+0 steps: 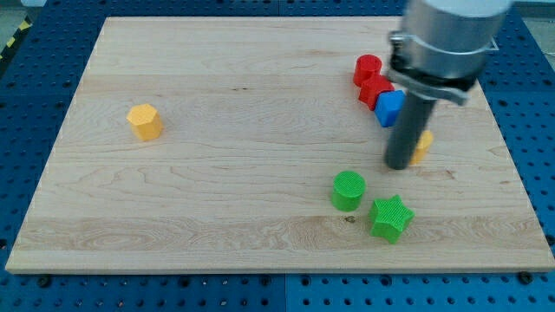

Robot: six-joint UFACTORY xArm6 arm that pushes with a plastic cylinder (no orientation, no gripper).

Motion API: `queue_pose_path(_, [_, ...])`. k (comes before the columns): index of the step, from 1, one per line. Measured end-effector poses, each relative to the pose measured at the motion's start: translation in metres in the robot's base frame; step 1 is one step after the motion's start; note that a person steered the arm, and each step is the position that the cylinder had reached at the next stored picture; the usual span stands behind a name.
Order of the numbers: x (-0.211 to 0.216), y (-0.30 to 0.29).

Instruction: Nudge the yellow heart along with blue triangle a bit left

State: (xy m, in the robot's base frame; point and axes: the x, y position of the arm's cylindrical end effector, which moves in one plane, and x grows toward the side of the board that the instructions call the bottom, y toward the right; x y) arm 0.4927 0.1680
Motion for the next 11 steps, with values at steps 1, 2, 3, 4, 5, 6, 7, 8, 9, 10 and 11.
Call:
queue_pose_path(1, [-0.002, 0.047])
queue_pose_path(2, [0.021, 0.066])
queue_pose_path(3, [0.042, 0.109])
queue_pose_path(4, [0.001, 0.153])
queue_pose_path(5, [-0.03, 0.143])
queue_pose_path(6, [-0.03, 0.093])
queue_pose_path(7, [-0.029, 0.031])
queue_pose_path(8, [-0.029, -0.006])
queue_pose_path(9, [-0.029, -0.026])
queue_pose_path(10, [-0.029, -0.018])
queue_pose_path(11, [-0.006, 0.021])
